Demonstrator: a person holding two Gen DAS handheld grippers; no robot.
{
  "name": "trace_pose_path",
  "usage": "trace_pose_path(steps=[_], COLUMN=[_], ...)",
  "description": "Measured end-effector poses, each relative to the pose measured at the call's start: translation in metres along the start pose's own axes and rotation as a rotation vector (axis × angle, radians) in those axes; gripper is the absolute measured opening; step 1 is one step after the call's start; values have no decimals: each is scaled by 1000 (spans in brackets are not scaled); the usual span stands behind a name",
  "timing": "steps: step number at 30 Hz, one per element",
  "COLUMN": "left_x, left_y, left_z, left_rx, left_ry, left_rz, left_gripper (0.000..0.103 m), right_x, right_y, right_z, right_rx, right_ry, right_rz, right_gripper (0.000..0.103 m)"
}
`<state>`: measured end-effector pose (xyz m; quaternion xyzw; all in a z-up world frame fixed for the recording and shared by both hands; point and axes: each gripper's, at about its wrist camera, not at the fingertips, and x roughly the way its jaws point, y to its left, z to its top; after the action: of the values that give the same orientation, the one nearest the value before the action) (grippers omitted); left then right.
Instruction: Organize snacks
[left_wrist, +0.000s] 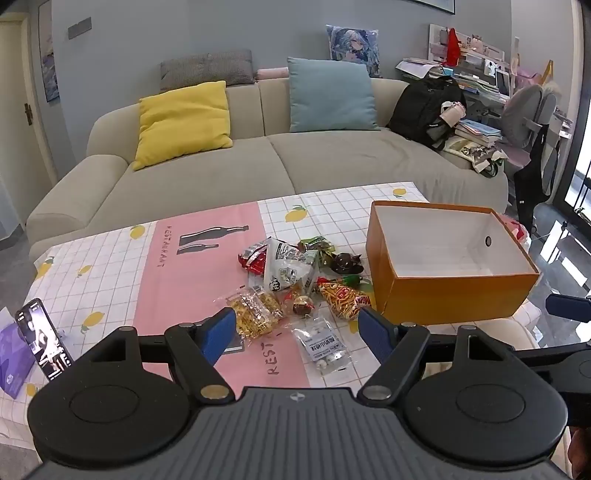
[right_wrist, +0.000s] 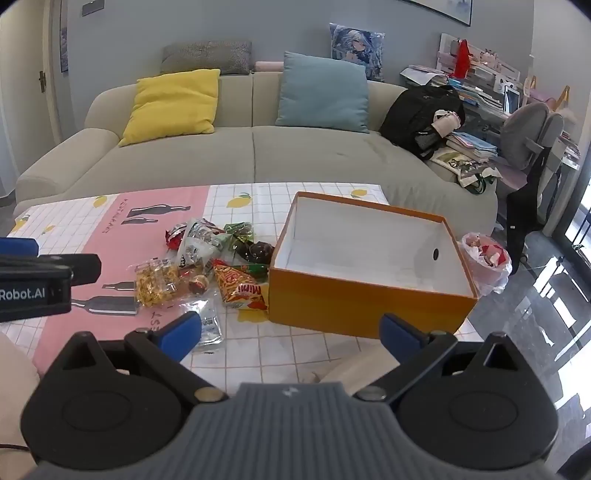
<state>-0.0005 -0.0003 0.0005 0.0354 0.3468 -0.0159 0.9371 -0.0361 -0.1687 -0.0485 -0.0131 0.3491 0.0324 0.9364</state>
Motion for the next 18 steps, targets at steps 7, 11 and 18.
trace_pose_path(steps=[7,11,18], left_x=[0,-2,-2], left_y=[1,2,-1], left_z=[1,-1,-4], left_rx=[-5,-11,-9], left_ry=[2,1,-1], left_rz=[-19,-12,-10], left_gripper=[88,88,88], right_x=[0,-1,-3], right_y=[0,0,-1], right_z=[1,1,1], right_rx=[-3,-4,-5], right_ry=[-4,-9,-15], right_rz=[-4,-7,-10], right_gripper=[100,100,100])
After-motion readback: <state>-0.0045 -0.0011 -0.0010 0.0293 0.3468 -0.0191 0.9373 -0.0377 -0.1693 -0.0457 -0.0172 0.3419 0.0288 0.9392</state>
